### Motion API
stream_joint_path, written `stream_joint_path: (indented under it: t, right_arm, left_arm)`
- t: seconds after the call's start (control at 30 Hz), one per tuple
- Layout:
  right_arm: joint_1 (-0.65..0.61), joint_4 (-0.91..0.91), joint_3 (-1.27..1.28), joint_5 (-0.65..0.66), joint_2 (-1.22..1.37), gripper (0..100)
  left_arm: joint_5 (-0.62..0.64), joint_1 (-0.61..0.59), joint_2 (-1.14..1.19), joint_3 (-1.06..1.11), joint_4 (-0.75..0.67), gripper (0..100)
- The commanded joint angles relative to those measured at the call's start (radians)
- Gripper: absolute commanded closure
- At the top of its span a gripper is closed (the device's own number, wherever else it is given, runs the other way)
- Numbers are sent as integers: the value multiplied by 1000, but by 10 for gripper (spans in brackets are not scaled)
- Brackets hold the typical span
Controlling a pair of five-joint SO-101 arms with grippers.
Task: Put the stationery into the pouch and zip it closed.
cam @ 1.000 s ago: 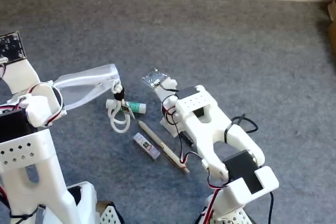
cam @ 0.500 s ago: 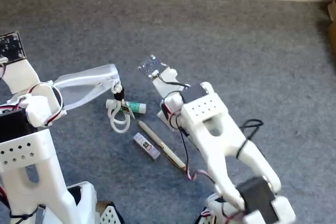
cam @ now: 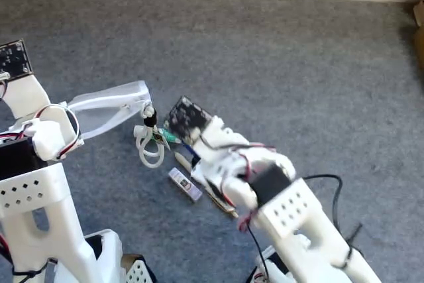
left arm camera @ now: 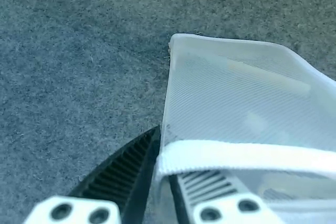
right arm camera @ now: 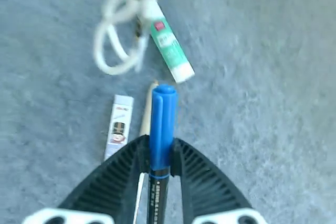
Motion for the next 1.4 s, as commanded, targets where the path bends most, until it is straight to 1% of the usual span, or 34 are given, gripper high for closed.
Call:
stream_joint_path:
  t: [0.0, 0.23, 0.47, 0.8, 1.1, 1.2, 1.37]
  right_arm:
    - [-42, -105, 81, 6, -182, 992]
    - [-70, -349, 337, 8, -429, 993]
    - [-111, -464, 447, 8, -578, 993]
    - [-116, -564, 516, 8, -713, 993]
    - [-278, -573, 507, 8, -849, 993]
    - [-308, -647, 510, 8, -857, 993]
    - [-314, -779, 515, 8, -834, 993]
  left_arm:
    - [14, -12, -5, -22, -20, 992]
    - [15, -12, -5, -22, -18, 992]
    - [15, -12, -5, -22, -18, 992]
    - [15, -12, -5, -22, -20, 992]
    - [15, -12, -5, -22, -20, 992]
    - [15, -12, -5, -22, -20, 992]
    - [15, -12, -5, -22, -20, 992]
